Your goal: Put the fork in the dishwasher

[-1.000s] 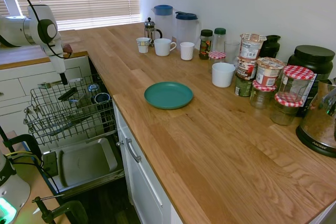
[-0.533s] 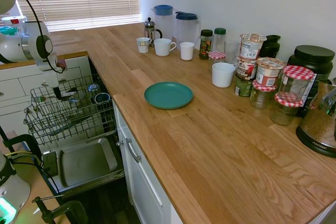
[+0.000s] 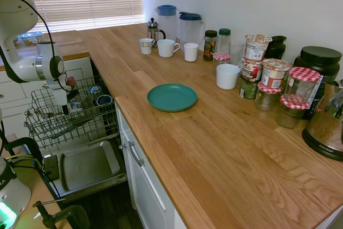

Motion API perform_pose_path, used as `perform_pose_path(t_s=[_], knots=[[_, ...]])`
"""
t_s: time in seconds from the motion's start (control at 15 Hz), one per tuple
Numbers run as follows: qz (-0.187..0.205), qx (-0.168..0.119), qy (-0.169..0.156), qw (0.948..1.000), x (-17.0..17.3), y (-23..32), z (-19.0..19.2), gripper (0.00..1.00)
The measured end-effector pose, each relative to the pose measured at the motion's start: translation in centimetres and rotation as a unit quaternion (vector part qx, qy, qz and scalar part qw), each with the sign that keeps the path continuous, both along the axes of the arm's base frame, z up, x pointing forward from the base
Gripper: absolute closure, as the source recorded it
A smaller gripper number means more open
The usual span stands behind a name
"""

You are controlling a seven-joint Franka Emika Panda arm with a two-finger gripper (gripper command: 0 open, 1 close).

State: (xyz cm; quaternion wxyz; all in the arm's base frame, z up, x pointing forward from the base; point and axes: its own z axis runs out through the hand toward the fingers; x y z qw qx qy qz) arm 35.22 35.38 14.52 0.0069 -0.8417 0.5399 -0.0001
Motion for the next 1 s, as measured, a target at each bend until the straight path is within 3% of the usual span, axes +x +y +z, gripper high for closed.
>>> perform_pose_path(t_s=[0.33, 0.4, 1.0], knots=[[0.003, -0.003, 0.001, 1.0000, 1.4, 0.1, -2.2, 1.00], [0.006, -0.001, 0.000, 1.0000, 1.6, 0.1, -2.6, 0.00], [0.020, 0.005, 0.004, 0.9998, 2.8, 0.6, -3.5, 0.00]])
